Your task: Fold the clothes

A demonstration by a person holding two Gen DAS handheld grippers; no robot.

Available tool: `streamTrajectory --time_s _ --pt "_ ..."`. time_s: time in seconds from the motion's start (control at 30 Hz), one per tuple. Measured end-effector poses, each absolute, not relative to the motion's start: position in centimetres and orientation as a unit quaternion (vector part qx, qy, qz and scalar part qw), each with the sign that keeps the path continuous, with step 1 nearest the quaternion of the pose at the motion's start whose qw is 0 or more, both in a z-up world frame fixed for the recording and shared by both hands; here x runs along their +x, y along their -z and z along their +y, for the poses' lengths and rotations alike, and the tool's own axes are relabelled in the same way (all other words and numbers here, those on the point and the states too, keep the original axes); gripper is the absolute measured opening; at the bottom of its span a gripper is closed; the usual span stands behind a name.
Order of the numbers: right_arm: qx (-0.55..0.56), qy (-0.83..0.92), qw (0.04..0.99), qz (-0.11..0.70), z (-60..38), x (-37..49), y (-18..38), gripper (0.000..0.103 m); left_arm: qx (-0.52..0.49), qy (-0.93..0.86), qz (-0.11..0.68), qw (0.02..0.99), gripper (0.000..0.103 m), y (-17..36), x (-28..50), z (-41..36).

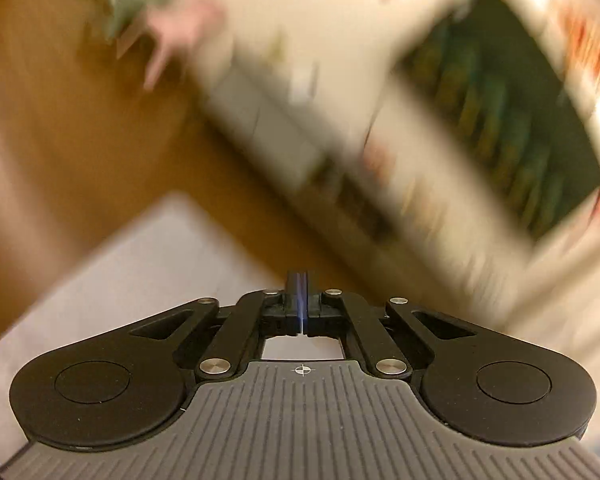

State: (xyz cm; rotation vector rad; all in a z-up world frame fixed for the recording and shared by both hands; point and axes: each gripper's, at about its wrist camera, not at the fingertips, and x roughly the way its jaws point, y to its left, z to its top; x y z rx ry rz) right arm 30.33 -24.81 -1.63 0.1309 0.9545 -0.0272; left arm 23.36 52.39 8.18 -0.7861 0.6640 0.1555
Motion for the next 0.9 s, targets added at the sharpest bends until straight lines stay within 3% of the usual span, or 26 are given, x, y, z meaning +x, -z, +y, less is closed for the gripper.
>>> streamTrajectory --time_s 0.03,0.07,0.13,0.23,0.37,0.63,0.7,0.73,0.8,0.83,0.9 --pt "0.058 0.014 0.886 0.46 -24.9 30.2 1.4 0.08 -0.358 -0.061 0.355 0.862 0.019 -6.7 23.7 51.5" --pt "0.06 0.014 0.886 0.459 -25.0 30.2 1.2 0.081 -0.343 -0.067 0.373 0.859 0.044 -5.8 23.7 51.1" --pt "0.066 0.013 0.888 0.455 -25.2 30.1 0.6 0.083 -0.318 -0.093 0.397 0.856 0.066 -4.2 23.3 50.5" --pt "0.082 0.013 0.881 0.465 -25.3 30.1 1.0 0.083 -0.347 -0.093 0.396 0.845 0.068 -2.6 23.6 51.3" --pt "0.071 0.017 0.88 0.469 -24.7 30.2 1.4 0.087 -0.375 -0.072 0.377 0.844 0.078 -2.1 25.5 51.1" --pt "0.051 0.018 0.881 0.47 -24.1 30.3 1.7 0.094 -0.238 -0.068 0.481 0.841 0.082 -1.3 33.1 45.5" --pt "0.044 0.018 0.882 0.469 -23.8 30.4 1.8 0.097 -0.201 -0.083 0.519 0.827 0.074 0.4 34.4 43.6" --pt "0.04 0.018 0.882 0.469 -23.7 30.4 1.9 0.098 -0.181 -0.089 0.535 0.821 0.061 1.4 34.9 42.7" --pt "0.034 0.016 0.883 0.468 -23.6 30.5 1.9 0.099 -0.136 -0.103 0.522 0.835 0.031 1.6 35.0 41.1" --pt "0.034 0.015 0.883 0.467 -23.7 30.5 1.9 0.099 -0.129 -0.102 0.512 0.843 0.004 1.4 34.8 40.7" --pt "0.029 0.019 0.885 0.464 -23.9 30.5 1.8 0.091 -0.16 -0.093 0.448 0.875 0.0 -0.8 34.1 41.5"
